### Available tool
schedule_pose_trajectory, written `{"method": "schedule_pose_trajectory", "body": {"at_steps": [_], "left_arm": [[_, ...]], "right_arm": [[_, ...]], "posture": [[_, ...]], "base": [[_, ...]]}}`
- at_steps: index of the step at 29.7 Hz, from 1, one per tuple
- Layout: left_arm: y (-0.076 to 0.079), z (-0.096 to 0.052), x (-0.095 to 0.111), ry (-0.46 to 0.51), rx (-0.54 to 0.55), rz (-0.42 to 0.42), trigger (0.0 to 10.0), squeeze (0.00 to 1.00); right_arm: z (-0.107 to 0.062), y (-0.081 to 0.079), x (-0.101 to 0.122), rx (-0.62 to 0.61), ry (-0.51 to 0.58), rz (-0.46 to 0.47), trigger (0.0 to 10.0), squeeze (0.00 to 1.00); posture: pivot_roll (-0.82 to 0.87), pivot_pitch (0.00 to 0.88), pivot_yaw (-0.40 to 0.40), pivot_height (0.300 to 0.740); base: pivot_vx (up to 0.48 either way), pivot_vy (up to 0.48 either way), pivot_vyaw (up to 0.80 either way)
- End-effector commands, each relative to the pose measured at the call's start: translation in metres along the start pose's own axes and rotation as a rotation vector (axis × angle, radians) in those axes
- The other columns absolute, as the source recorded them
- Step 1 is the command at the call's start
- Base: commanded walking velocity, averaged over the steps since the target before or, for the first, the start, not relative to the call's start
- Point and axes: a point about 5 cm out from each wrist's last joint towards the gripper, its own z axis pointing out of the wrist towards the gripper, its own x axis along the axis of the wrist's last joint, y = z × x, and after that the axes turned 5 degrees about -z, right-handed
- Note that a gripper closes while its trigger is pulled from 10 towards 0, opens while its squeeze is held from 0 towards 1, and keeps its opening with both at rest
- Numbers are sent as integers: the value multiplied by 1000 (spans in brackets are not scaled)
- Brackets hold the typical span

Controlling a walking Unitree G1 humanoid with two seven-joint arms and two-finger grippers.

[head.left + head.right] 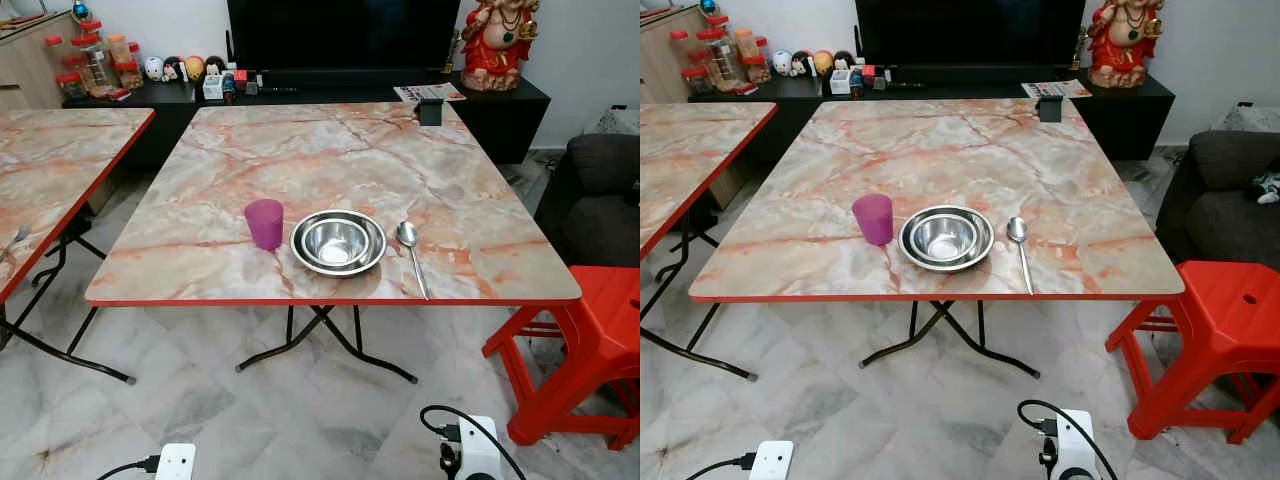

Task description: Setting the table

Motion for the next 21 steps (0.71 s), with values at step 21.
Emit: {"method": "schedule_pose_trajectory", "body": {"at_steps": [21], "left_arm": [[9,2,8,-20,-49,68,10000,0]], "right_arm": [[-3,4,-14,-31,-52,86,10000,0]], "posture": [[-68,0,36,740]], "base": [[0,53,0]]}}
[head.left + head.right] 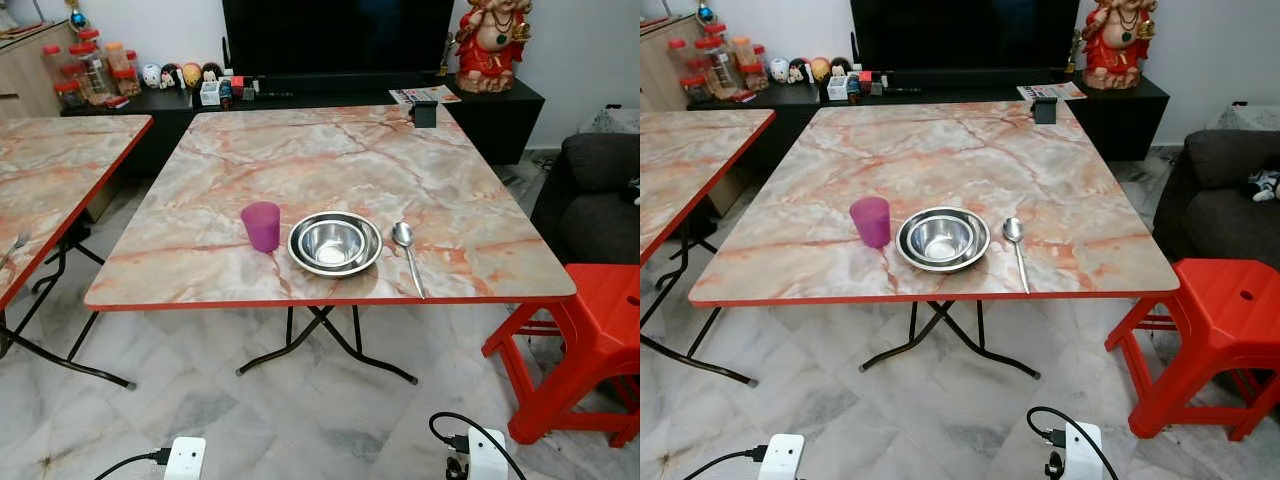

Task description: Setting the table

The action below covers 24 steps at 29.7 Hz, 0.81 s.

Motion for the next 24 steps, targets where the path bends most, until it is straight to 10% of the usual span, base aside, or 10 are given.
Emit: {"method": "schedule_pose_trajectory", "body": {"at_steps": [1,24], "left_arm": [[-3,0,0,-14,0,19,10000,0],[-11,0,0,-18,31,-8,10000,0]], "right_arm": [[0,-2,0,-2,1,18,10000,0],[1,-7,3,3,2,33,10000,0]], "posture": [[-69,0,38,740],[-42,0,43,740]], "base": [[0,292,0],[0,404,0]]}}
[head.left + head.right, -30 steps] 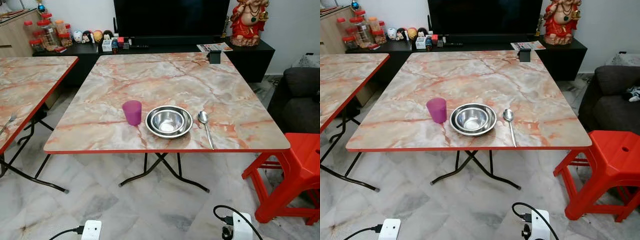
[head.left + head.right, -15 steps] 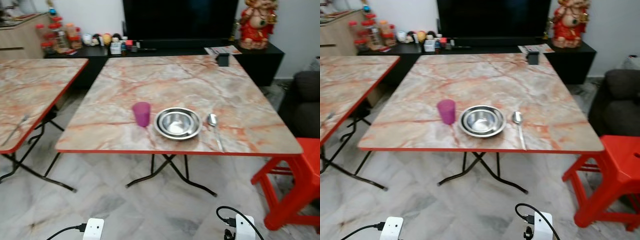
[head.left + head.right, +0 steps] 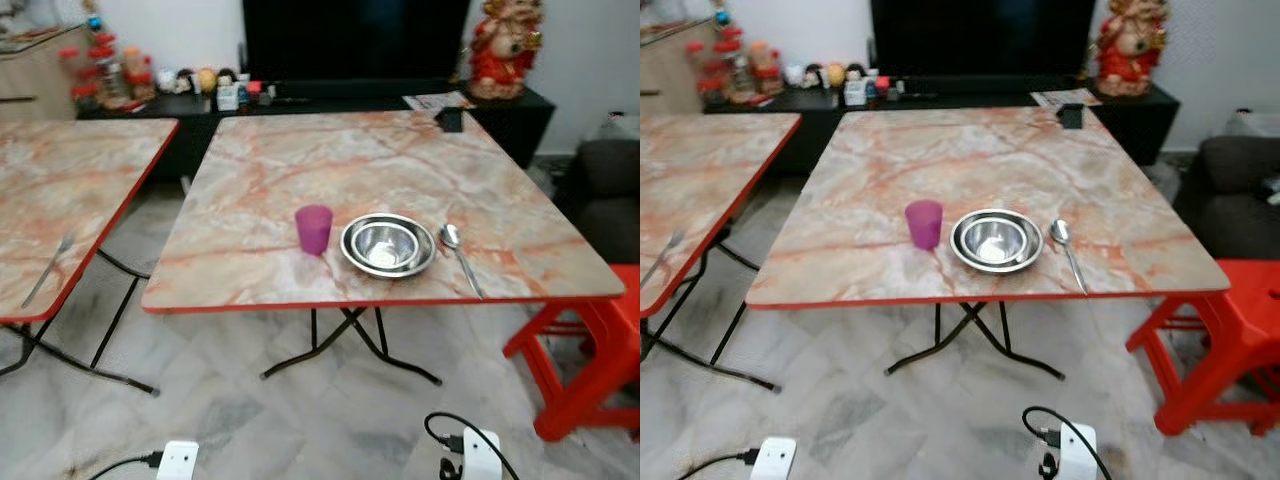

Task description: Setting the table

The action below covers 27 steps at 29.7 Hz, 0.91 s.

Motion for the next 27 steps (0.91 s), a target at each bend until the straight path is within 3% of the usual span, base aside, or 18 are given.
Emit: {"method": "schedule_pose_trajectory", "body": {"at_steps": [1,27], "left_arm": [[-10,-1,-4,-18,29,-3,10000,0],[-14,-1,0,-11,41,-2,10000,0]], "right_arm": [[1,-6,5,8,9,15,10000,0],[2,-13,6,15,5,31,10000,0]], "posture": [[-42,0,45,740],[-32,0,56,740]], "base": [[0,454,0],[0,456,0]]}}
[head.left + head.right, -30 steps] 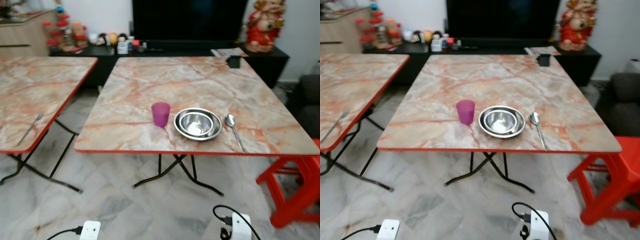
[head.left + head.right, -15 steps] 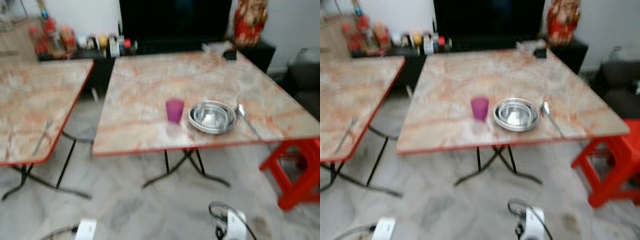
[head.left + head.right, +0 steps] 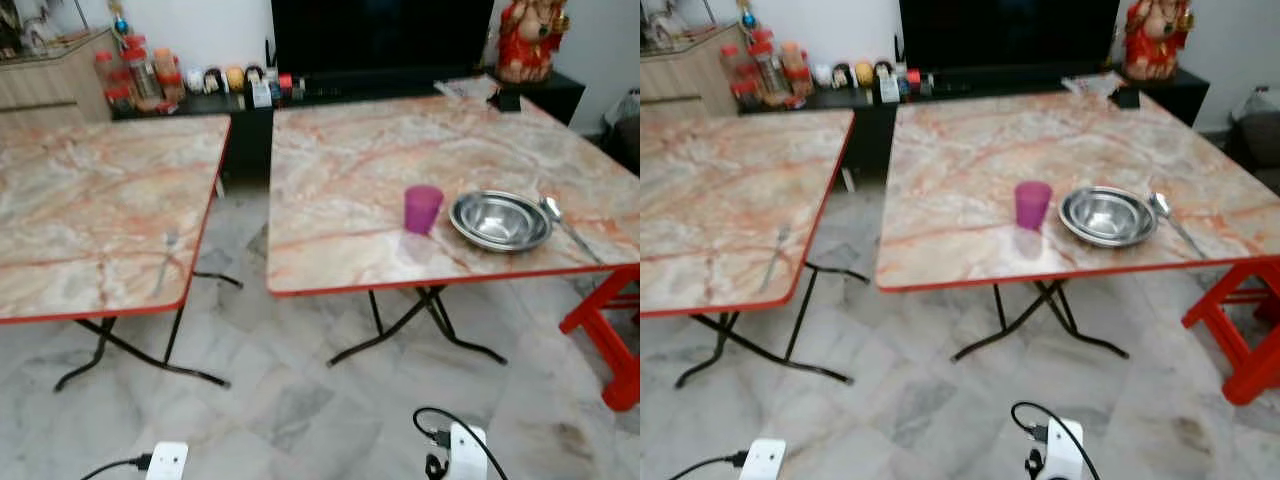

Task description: Setting the table

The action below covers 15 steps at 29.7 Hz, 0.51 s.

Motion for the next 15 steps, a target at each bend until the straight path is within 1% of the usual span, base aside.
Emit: {"method": "schedule_pose_trajectory", "body": {"at_steps": [1,15], "left_arm": [[3,0,1,1,-7,-5,10000,0],[3,1,7,10,-5,-6,10000,0]], "right_arm": [[0,4,-2,-11,-6,1,10000,0],[1,1,2,-4,4,-1,10000,0]], "posture": [[-32,0,55,740],[-30,0,59,740]], "base": [[0,458,0],[0,458,0]]}}
